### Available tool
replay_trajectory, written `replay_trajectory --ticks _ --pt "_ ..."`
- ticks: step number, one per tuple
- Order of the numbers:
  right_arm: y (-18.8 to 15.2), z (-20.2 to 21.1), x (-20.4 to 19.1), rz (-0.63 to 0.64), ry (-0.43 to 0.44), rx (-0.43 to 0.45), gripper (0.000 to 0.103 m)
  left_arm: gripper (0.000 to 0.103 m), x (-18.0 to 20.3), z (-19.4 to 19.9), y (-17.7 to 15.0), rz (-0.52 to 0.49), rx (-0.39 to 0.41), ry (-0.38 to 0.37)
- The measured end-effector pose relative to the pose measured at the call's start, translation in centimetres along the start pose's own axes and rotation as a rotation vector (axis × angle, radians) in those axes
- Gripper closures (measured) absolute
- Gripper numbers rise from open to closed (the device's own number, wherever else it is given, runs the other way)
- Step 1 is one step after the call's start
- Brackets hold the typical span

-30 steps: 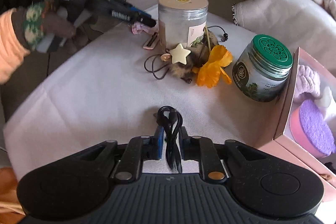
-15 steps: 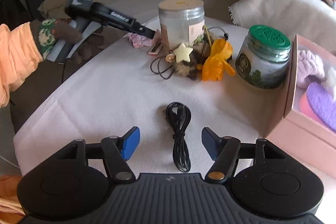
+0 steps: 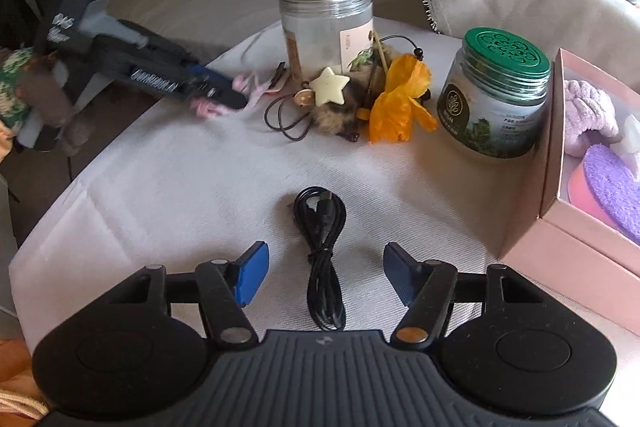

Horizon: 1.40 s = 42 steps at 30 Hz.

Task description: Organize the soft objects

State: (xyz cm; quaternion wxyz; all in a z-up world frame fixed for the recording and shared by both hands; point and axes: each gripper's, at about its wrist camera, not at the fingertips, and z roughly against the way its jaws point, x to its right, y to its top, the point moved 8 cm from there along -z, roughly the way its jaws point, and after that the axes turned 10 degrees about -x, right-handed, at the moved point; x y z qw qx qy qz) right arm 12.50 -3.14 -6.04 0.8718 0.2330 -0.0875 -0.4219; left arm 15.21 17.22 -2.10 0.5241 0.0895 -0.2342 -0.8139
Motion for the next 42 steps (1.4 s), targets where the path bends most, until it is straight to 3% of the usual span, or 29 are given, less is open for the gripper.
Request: replay_trajectory --ticks 3,8,10,14,17,20,23,26,30,34,36,39,40,41,42 --pt "0.0 -0.3 0.3 -0.007 0.001 -0.008 0.038 0.075 1.1 0.2 -1.0 -0.039 0.012 -0.02" --pt "0.0 -0.6 0.1 0.012 -0.015 0.0 0.039 0.075 2.4 0.1 -1.6 -0.077 0.029 0.068" --pt "0.0 -0.5 0.0 0.016 -0.021 0.003 0.047 0.075 2.4 0.0 -1.5 -0.025 0.027 0.083" --pt "0.2 -0.3 -0.4 0.029 -0.026 -0.01 0.088 0.078 2.6 0.1 -1.6 -0.016 0.046 0.126" --pt "0.5 0.0 -0.9 0.034 0.031 -0.039 0.089 0.087 2.1 0.4 -2.1 0.046 0.098 0.134" --pt "1.5 1.7 -1.4 0.038 0.08 -0.012 0.089 0.093 1.3 2.2 -1.7 0.098 0.153 0.133" --pt "4.3 5.8 -1.0 0.043 0.11 0.086 0.089 0.093 0.2 6.6 1.3 0.106 0.253 0.174" --pt "8.0 11.2 0.9 0.028 0.118 0.2 0.089 0.093 0.2 12.5 6.5 0.098 0.395 0.19" --pt "11.1 17.7 5.4 -0.014 0.03 0.326 0.089 0.093 3.6 16.8 14.0 0.086 0.524 0.064" --pt "11.6 21.2 11.5 -0.106 -0.088 0.357 0.089 0.092 10.1 15.3 20.0 0.075 0.556 -0.18" --pt "11.0 21.8 14.6 -0.171 -0.117 0.35 0.089 0.092 13.9 12.4 22.2 0.047 0.524 -0.26" --pt "9.1 21.2 18.4 -0.222 -0.14 0.319 0.084 0.087 18.2 6.0 23.3 0.088 0.379 -0.351" --pt "8.3 20.6 19.3 -0.236 -0.143 0.305 0.078 0.087 19.4 3.6 23.1 0.09 0.345 -0.353" --pt "7.6 19.8 20.4 -0.265 -0.15 0.288 0.067 0.087 20.3 1.5 22.7 0.068 0.31 -0.334" --pt "6.9 19.3 21.4 -0.295 -0.151 0.277 0.062 0.087 21.2 -0.7 22.1 0.042 0.255 -0.288"
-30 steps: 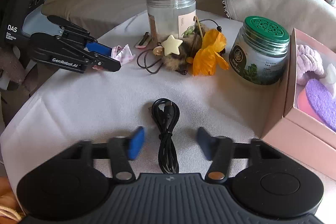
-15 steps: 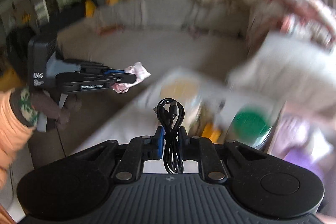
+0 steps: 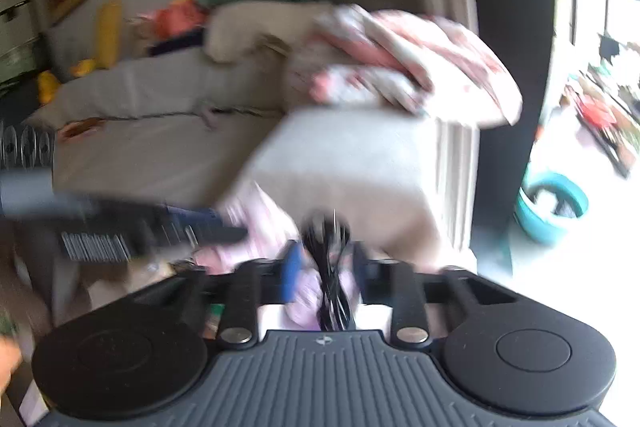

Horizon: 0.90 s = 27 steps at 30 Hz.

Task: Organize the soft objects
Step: 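Carry cable and pink scrap over the pink box and open both tools, then grasp the beige rectangular hair clip on the table with the left tool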

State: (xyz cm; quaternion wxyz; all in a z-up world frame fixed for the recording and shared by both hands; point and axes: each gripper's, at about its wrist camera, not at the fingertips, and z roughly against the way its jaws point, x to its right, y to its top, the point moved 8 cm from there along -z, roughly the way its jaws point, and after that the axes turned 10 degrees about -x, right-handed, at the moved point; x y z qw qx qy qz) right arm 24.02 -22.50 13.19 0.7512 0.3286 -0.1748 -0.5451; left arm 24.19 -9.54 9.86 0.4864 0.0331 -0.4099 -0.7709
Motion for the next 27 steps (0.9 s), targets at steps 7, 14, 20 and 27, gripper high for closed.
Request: replay_trajectory --ticks 7,14,20,27 --pt "-2.6 -2.2 3.1 -0.1 -0.011 -0.042 0.049 0.087 -1.8 -0.3 -2.1 0.109 -0.029 -0.042" --pt "-2.3 -3.3 1.3 -0.074 -0.109 -0.016 0.039 0.087 -9.1 11.5 -2.4 0.122 0.203 0.194" --pt "-1.9 -3.9 -5.6 0.038 -0.095 0.077 0.032 0.087 -18.6 16.6 -8.5 0.315 0.196 0.366" --pt "-4.1 -5.1 -14.6 0.188 -0.047 0.137 0.02 0.087 -24.6 11.9 -15.0 0.464 0.015 0.391"
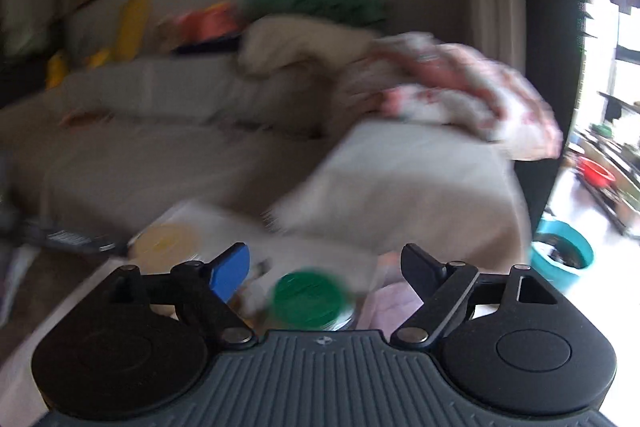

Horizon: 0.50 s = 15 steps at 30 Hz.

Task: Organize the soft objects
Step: 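Grasp the beige rectangular hair clip on the table with the left tool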

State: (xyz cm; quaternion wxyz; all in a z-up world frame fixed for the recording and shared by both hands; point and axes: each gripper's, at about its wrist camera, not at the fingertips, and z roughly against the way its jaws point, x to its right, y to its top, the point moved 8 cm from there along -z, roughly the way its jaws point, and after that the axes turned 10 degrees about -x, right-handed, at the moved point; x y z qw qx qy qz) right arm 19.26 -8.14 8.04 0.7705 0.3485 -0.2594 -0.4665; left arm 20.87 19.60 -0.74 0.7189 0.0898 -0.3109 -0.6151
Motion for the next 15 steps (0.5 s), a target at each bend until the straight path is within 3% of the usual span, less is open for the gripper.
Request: replay_trajectory --ticks 3,9,12,13,15 --pt "-1.9 -0.5 -3.6 0.148 0.042 -0.072 0.02 0.087 0.2 -1.5 -0.6 -0.018 -0.021 -0.007" --pt "-5.3 -0.6 -6.4 0.29 0.081 -0.149 0.02 0.086 1.9 -2.5 -2.0 -0.201 -0.013 0.078" --pt "-6.1 -1.0 -6.8 0.317 0.066 -0.169 0.02 0.075 2.6 -2.5 -2.6 -0.289 0.001 0.142" --pt "-6.2 -1.2 -6.9 0.319 0.066 -0.171 0.021 0.071 2.6 -2.3 -2.8 -0.298 0.003 0.157" --pt "-5.8 -1.5 -7.0 0.314 0.075 -0.167 0.035 0.07 2.5 -2.4 -2.7 -0.28 -0.004 0.159"
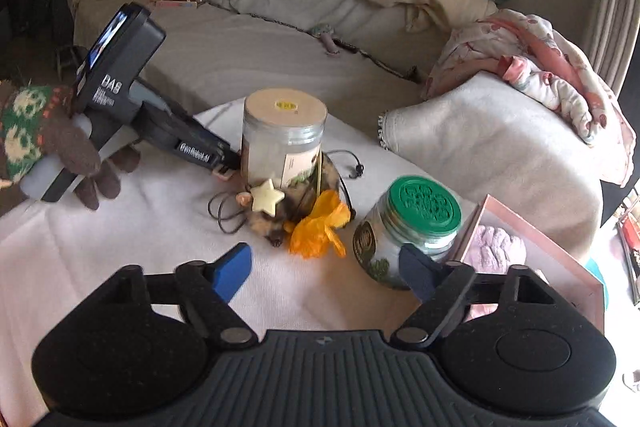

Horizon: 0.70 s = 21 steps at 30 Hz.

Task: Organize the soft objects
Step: 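Grasp the beige rectangular hair clip on the table with the left tool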

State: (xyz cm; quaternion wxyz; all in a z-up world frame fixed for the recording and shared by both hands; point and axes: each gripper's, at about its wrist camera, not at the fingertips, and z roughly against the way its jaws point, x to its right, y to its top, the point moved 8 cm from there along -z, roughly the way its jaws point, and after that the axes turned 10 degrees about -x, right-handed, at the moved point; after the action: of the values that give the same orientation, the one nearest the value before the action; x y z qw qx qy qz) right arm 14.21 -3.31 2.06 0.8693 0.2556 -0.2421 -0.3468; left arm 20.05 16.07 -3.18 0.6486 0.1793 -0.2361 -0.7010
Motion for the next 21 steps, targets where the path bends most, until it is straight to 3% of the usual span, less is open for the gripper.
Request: replay_trajectory --ticks 3,6,11,13,15,18,21 --pt "1.5 -0.7 0.0 0.0 0.029 -0.011 0.05 0.068 -0.4 0.1 -0.2 0.041 -0.019 -0.015" --pt "2.9 -2.7 0.1 0.025 0.016 -0.033 0.056 0.068 0.0 0.3 -0.6 0.02 -0.021 -0.018" --pt "4.2 -7.6 0.1 0.044 -0.035 -0.104 0.065 0.07 -0.4 0.3 -0.7 0.081 -0.007 -0.039" --pt "4.2 -9.2 -0.3 0.058 -0.04 -0.133 0.073 0.069 -0.3 0.4 -0.7 0.07 -0.006 -0.034" --pt "3.8 -10.3 -0.7 0.076 -0.041 -0.178 0.096 0.069 -0.3 0.4 -0.7 0.078 0.0 -0.033" --pt "3.4 -10.1 -0.8 0.058 -0.016 -0.204 0.098 0.083 0.0 0.4 -0.9 0.076 0.023 -0.076" --pt "3.7 -7.8 0.4 -0.013 0.018 -0.174 0.098 0.085 0.1 0.5 -1.1 0.059 0.057 -0.067"
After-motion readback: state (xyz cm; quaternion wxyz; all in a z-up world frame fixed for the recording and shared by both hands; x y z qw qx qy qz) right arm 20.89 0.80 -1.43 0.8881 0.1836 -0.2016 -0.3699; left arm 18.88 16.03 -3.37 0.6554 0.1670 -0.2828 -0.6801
